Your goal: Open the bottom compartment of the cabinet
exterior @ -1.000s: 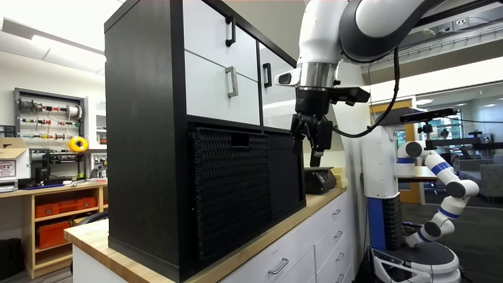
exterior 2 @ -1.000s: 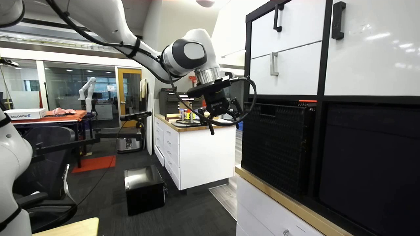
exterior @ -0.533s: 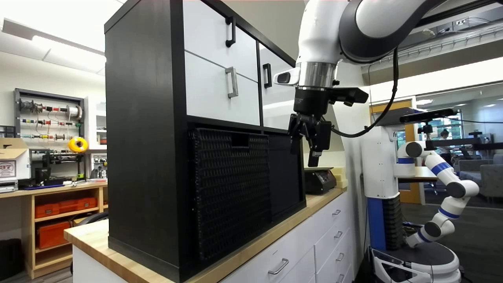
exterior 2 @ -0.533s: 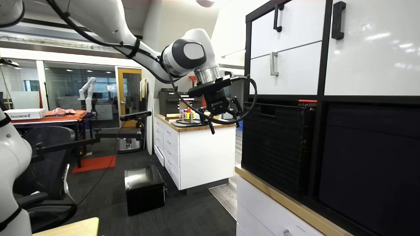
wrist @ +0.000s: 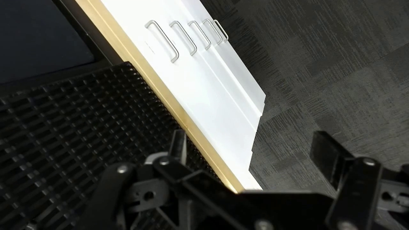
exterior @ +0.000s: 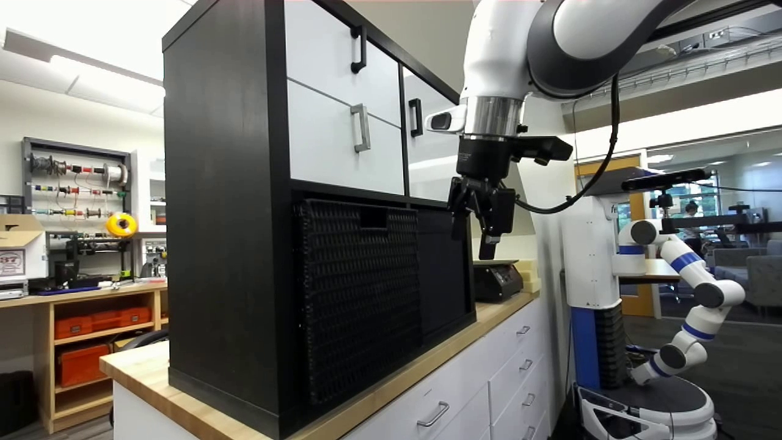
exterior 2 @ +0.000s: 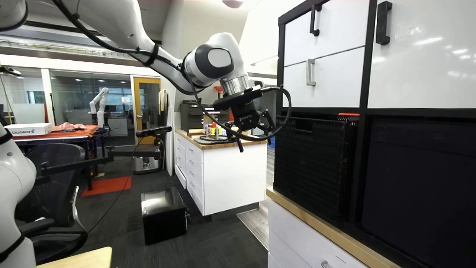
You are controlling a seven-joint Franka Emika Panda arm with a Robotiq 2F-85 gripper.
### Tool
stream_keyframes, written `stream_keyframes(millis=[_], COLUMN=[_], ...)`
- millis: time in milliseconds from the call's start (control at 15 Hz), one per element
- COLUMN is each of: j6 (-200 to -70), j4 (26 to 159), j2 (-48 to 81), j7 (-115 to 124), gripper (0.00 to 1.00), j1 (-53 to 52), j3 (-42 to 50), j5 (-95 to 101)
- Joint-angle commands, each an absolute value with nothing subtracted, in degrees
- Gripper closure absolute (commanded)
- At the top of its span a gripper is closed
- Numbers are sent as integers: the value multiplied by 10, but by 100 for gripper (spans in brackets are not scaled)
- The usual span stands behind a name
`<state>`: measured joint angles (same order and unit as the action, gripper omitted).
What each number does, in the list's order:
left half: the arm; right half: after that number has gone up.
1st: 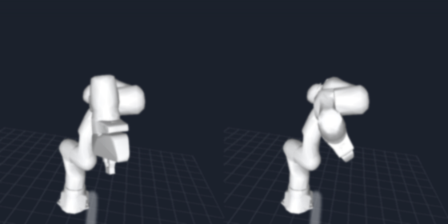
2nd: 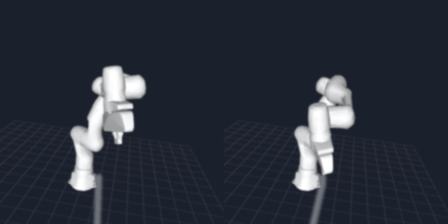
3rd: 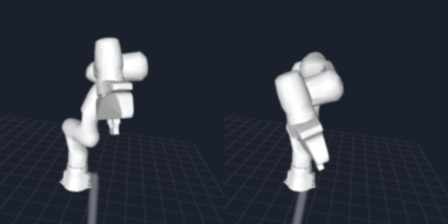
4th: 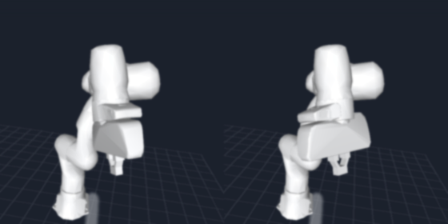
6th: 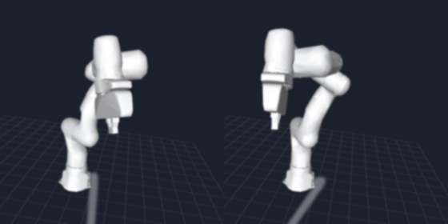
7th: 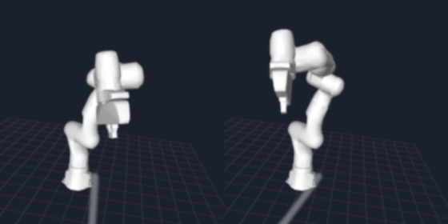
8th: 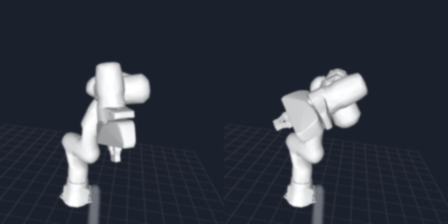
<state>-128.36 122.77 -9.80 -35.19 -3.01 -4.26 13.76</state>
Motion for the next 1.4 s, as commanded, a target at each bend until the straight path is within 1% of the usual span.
stream_keyframes(millis=[0, 533, 1333], j6=[-1293, -1348, -1553], j4=[1215, 1188, 1197], j2=[-94, -93, -72], j7=[-350, -349, -406], gripper=[0, 0, 0], j1=[-36, -28, -28], j3=[-38, -31, -2], j5=[165, 246, 242])
